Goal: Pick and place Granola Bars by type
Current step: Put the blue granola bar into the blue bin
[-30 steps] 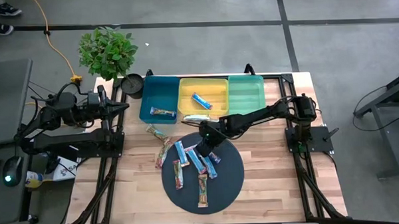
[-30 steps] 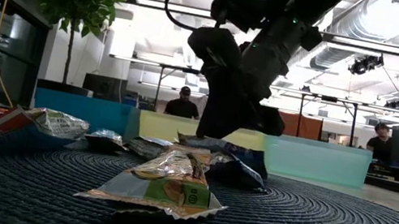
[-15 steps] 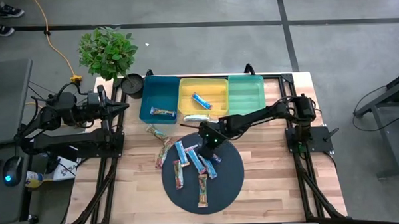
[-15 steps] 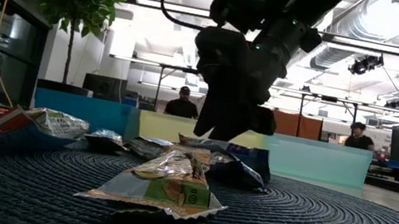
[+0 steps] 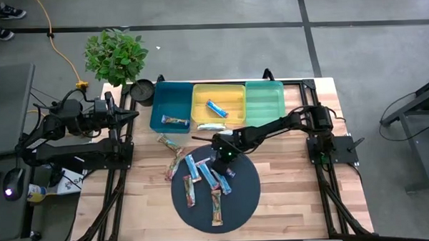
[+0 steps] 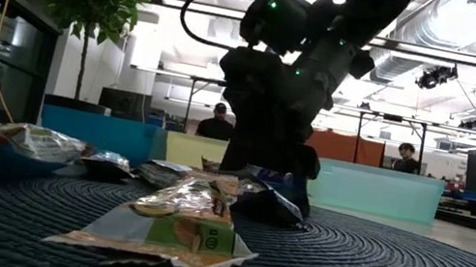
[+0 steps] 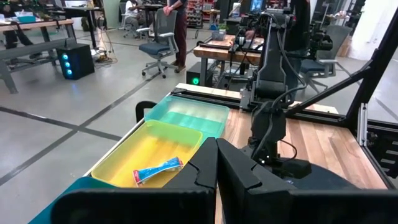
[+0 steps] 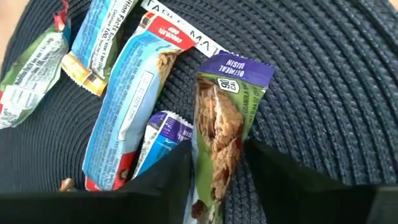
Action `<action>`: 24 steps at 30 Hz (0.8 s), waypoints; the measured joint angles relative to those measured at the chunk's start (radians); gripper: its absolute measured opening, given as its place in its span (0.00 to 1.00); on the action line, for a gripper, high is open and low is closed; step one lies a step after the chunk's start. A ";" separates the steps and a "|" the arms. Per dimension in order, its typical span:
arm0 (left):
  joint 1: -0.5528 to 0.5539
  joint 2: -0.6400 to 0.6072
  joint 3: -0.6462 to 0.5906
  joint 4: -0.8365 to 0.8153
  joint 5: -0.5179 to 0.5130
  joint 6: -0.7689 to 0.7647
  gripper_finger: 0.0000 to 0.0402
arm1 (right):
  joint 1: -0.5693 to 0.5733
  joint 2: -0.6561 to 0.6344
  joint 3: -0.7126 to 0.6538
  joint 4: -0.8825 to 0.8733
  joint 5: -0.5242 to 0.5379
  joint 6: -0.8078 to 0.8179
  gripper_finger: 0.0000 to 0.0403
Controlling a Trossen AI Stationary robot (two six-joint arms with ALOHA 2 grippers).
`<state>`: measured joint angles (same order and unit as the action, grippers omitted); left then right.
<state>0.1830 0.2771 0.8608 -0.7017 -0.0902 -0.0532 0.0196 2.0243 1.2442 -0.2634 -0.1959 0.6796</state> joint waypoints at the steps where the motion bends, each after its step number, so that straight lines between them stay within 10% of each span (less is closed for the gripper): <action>1: 0.000 0.000 0.000 0.000 0.000 0.000 0.00 | -0.001 0.000 0.000 0.000 0.000 0.000 0.35; 24: 0.000 0.000 0.000 0.001 0.002 0.000 0.00 | -0.071 -0.020 0.220 -0.006 -0.100 -0.090 0.10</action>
<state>0.1829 0.2771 0.8608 -0.7010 -0.0887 -0.0536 -0.0511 2.0047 1.4645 -0.2693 -0.2955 0.5898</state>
